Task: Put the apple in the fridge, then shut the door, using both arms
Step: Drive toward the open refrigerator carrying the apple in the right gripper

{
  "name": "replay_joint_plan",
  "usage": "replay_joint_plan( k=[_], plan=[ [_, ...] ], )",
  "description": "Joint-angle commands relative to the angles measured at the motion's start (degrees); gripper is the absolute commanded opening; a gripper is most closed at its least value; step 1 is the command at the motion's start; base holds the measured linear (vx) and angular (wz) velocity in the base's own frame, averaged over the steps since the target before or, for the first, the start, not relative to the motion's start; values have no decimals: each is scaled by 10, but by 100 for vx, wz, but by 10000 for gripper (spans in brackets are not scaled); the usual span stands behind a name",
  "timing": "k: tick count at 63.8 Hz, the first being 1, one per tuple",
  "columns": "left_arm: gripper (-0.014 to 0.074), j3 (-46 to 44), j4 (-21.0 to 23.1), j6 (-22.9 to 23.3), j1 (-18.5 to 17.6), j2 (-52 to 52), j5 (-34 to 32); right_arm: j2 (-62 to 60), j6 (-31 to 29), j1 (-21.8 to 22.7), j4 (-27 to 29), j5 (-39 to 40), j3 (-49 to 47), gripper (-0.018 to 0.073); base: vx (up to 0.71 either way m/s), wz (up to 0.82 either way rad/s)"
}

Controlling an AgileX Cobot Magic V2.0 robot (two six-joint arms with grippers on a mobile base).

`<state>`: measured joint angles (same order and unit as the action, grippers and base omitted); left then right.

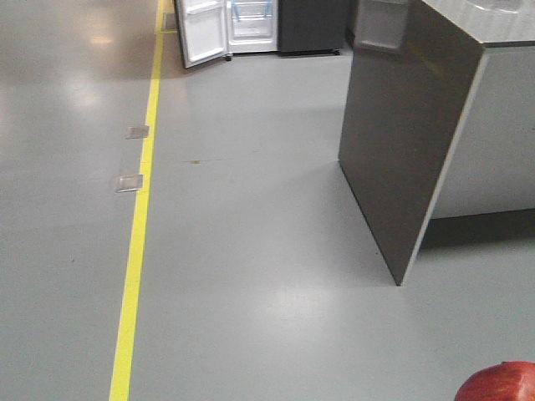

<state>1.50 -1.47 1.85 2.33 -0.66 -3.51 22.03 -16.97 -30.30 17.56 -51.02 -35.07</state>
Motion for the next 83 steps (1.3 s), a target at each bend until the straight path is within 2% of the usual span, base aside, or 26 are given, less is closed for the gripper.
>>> replay_joint_plan(
  k=[1, 47, 83],
  plan=[
    [-6, 12, 1, 6, -1, -9, -39, 4, -6, 0, 10, 41, -16, 387, 3, 26],
    [-6, 12, 1, 6, -1, -9, -39, 4, -6, 0, 10, 41, -16, 387, 6, 16],
    [-6, 12, 1, 6, -1, -9, -39, 4, -6, 0, 10, 41, -16, 387, 12, 2]
  ],
)
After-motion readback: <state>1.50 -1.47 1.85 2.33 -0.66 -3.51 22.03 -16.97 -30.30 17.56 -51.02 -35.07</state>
